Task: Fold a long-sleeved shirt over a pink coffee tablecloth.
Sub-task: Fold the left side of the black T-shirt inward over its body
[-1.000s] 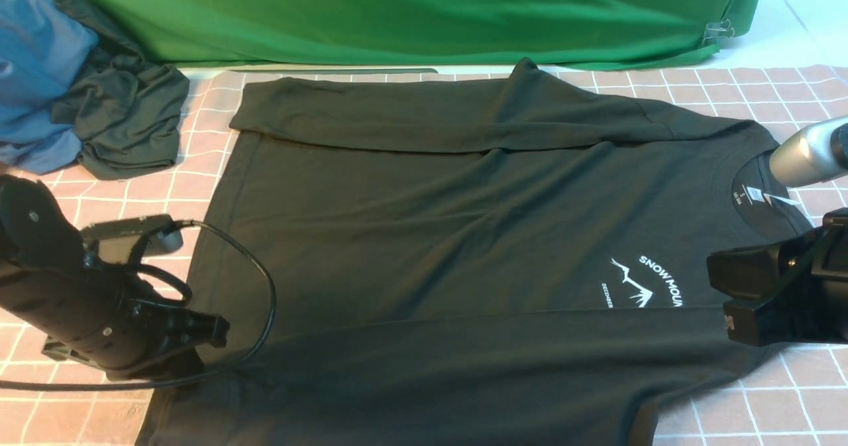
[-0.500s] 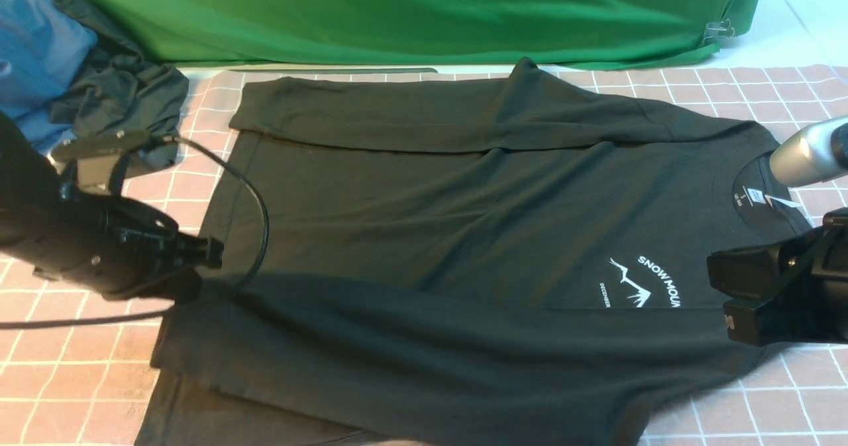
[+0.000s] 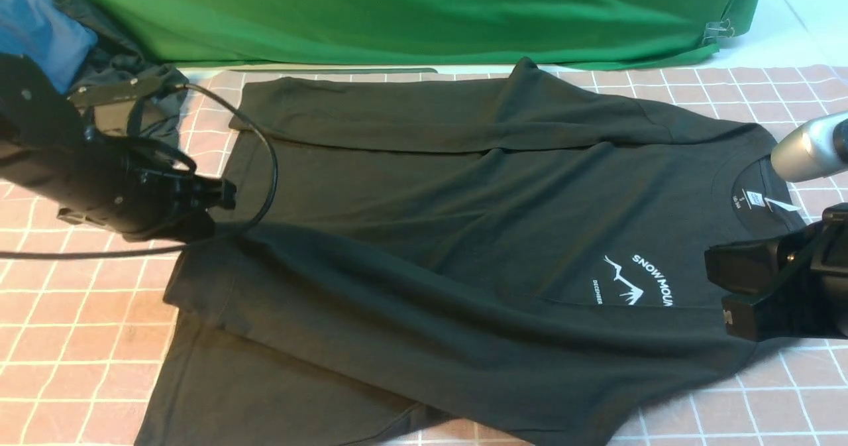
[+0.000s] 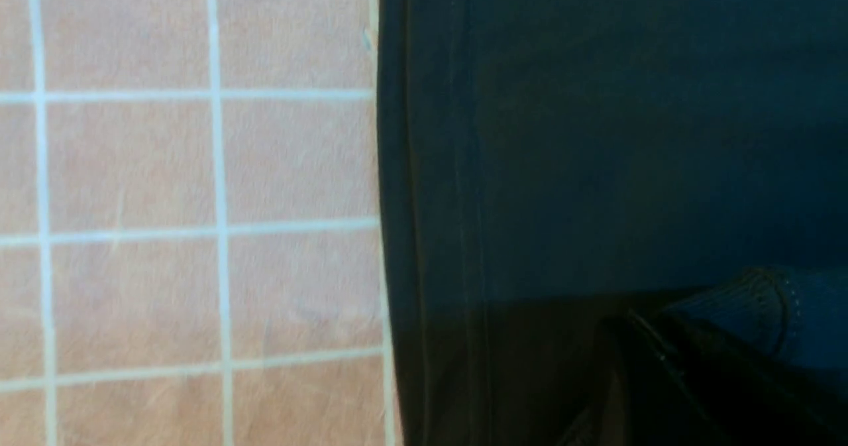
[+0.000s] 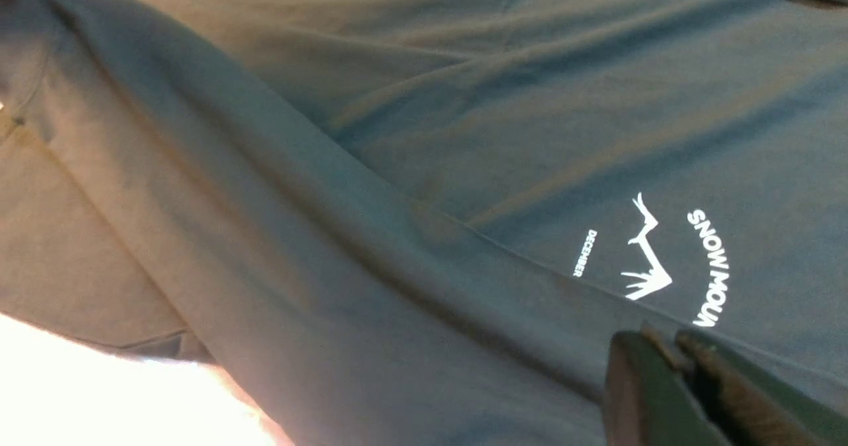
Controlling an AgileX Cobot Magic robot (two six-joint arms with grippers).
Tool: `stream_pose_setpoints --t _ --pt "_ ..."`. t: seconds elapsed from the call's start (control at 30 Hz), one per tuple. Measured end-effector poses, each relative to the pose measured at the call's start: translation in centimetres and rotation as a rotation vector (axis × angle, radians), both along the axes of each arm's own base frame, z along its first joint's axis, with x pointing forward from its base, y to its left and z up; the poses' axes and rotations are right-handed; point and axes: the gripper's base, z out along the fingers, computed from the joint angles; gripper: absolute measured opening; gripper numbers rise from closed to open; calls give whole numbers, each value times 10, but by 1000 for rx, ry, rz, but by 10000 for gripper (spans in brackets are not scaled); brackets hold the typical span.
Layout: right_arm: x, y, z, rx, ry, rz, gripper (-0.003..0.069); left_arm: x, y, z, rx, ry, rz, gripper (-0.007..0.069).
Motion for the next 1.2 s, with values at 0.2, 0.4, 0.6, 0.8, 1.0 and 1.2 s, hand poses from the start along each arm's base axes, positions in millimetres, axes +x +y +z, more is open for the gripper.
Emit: stream_pose_setpoints --t 0.2,0.4,0.6,0.8,1.0,1.2 --pt "0 0 0 2 -1 0 91 13 0 4 -10 -26 1 47" --pt "0 0 0 3 -3 0 91 31 1 5 2 -63 -9 47" --pt "0 0 0 2 -2 0 91 47 1 -3 9 -63 -16 47" --pt "0 0 0 2 -3 0 91 59 3 -23 21 -68 -1 48" --pt "0 0 0 2 -2 0 91 67 5 -28 42 -122 13 107" --pt "0 0 0 2 -2 0 91 75 7 -17 48 -179 27 325"
